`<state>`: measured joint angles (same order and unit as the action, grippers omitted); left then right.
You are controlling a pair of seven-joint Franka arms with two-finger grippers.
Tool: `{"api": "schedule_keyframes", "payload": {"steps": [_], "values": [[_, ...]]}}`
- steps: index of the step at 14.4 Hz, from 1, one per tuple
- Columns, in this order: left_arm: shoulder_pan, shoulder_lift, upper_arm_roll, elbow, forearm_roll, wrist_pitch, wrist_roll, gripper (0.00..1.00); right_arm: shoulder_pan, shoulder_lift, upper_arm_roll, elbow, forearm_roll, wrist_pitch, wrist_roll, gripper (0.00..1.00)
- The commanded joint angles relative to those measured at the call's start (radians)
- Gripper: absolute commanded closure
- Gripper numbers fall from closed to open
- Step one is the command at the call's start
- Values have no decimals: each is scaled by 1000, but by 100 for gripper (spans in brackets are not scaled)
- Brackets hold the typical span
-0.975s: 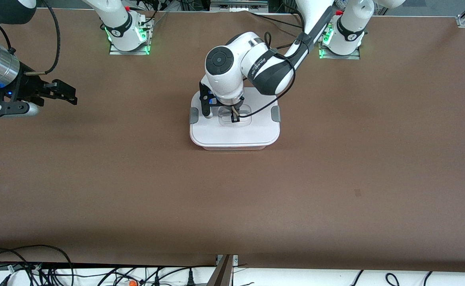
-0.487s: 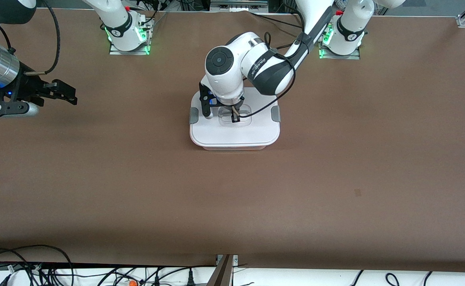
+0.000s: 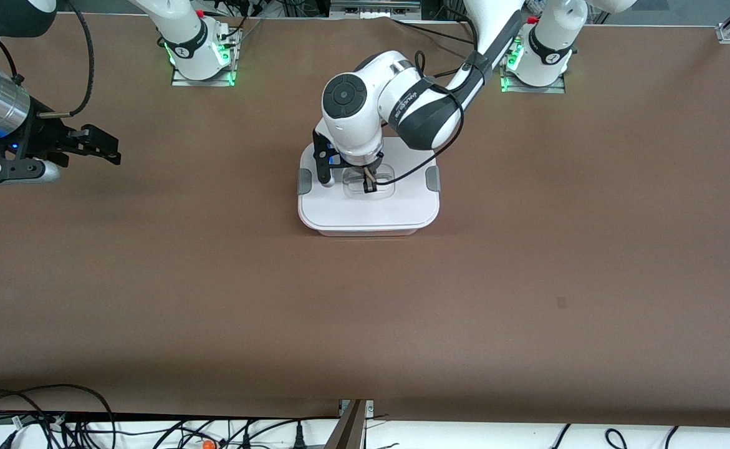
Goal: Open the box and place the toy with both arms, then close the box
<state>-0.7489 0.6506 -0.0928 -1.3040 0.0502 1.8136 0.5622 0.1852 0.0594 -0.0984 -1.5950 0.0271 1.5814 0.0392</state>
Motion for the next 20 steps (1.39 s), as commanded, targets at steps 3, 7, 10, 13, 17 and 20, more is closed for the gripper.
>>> {"api": "schedule_keyframes", "payload": {"steps": [3,7,10,13,17,20], "values": [[-9,54,18,17,20,23,28,100,2,3,-4,17,2,-8,1,0],[-7,60,19,19,20,35,33,100,2,3,-4,17,2,-8,-2,0],[-6,60,19,17,20,50,64,100,2,3,-4,17,2,-9,-2,0],[-6,58,19,17,22,50,64,100,2,3,-4,17,2,-11,-2,0],[-6,47,19,15,27,49,62,100,0,3,-6,17,2,-11,-4,0],[-10,38,16,6,27,42,61,100,-1,5,-6,17,2,-11,-4,0]]}}
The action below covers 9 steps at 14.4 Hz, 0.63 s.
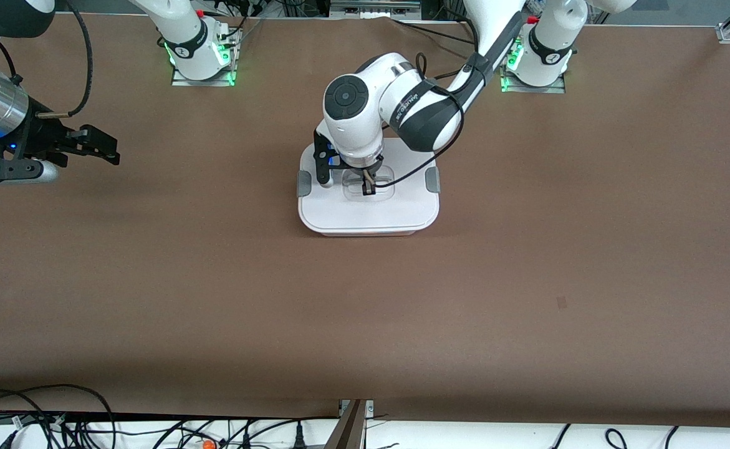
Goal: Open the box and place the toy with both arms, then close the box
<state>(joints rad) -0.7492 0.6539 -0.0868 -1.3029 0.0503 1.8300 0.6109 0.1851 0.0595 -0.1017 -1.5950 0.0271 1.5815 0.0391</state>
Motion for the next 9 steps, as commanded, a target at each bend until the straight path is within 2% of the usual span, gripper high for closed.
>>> {"api": "schedule_keyframes", "payload": {"steps": [1,9], "values": [[-10,29,10,2,26,26,12,100,-1,5,-3,15,2,-12,-4,0],[-13,-16,7,-27,26,14,10,100,-3,5,-4,15,2,-15,-4,0]]}}
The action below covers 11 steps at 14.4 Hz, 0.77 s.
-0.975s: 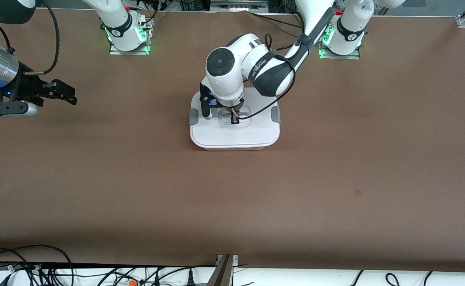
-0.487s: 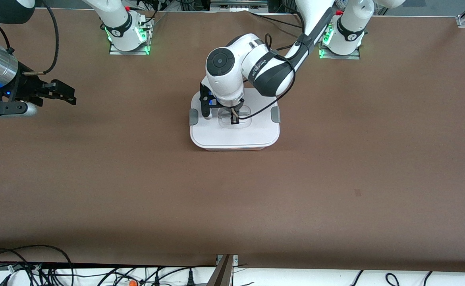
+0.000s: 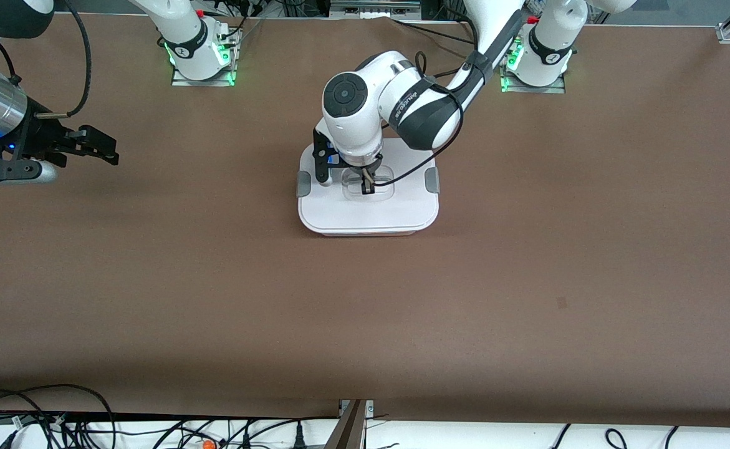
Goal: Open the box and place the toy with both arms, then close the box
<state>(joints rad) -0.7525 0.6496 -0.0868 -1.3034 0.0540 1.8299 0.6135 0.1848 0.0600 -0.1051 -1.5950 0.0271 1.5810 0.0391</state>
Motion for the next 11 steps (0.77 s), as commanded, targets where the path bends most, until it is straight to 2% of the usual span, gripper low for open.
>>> {"api": "schedule_keyframes", "payload": {"steps": [1,6,11], "values": [[-10,-13,7,-27,23,11,3,100,-2,4,-1,15,2,-15,-4,0],[-13,-22,4,-30,23,6,-4,100,-4,6,-1,15,2,-13,-4,0],[-22,-57,4,-76,23,8,-8,100,-4,6,-1,15,2,-12,-5,0]]}}
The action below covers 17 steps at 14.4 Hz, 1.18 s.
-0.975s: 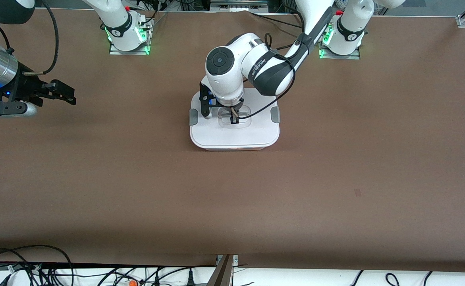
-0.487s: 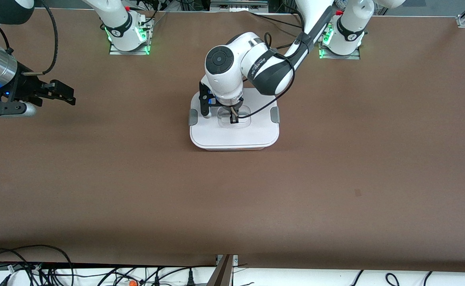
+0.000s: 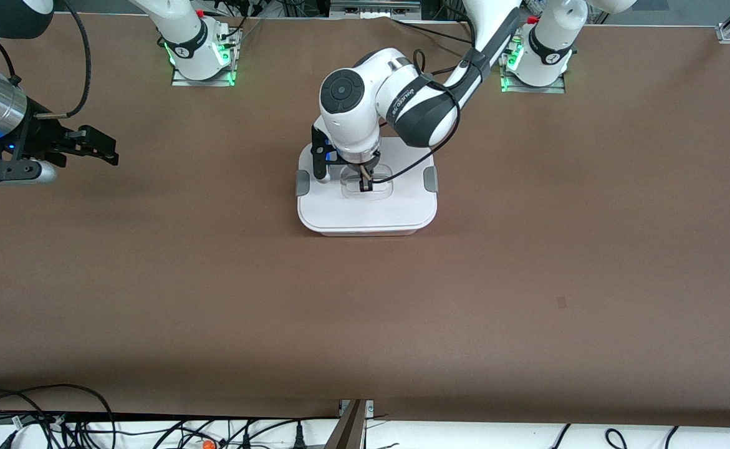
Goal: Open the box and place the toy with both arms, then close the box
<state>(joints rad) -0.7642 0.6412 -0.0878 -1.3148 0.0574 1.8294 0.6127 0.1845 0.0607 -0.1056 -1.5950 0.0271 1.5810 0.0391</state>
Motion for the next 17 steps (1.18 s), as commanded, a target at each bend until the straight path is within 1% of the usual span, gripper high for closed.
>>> {"api": "schedule_keyframes", "payload": {"steps": [1,11,12,13,15,17], "values": [[-10,-52,5,-66,19,8,-10,100,-4,5,0,15,2,-12,-4,0],[-15,-38,5,-80,38,31,-11,100,-5,5,0,15,2,-13,-4,0],[-14,-35,6,-74,38,31,-10,95,-5,5,0,15,2,-13,-4,0],[-11,-40,7,-66,36,25,-11,1,-5,5,0,15,2,-12,-4,0],[-6,-58,16,-44,35,11,-5,0,-5,5,0,15,2,-12,-4,0],[19,-61,16,-3,27,-22,-2,0,-5,5,0,15,2,-12,-5,0]]}}
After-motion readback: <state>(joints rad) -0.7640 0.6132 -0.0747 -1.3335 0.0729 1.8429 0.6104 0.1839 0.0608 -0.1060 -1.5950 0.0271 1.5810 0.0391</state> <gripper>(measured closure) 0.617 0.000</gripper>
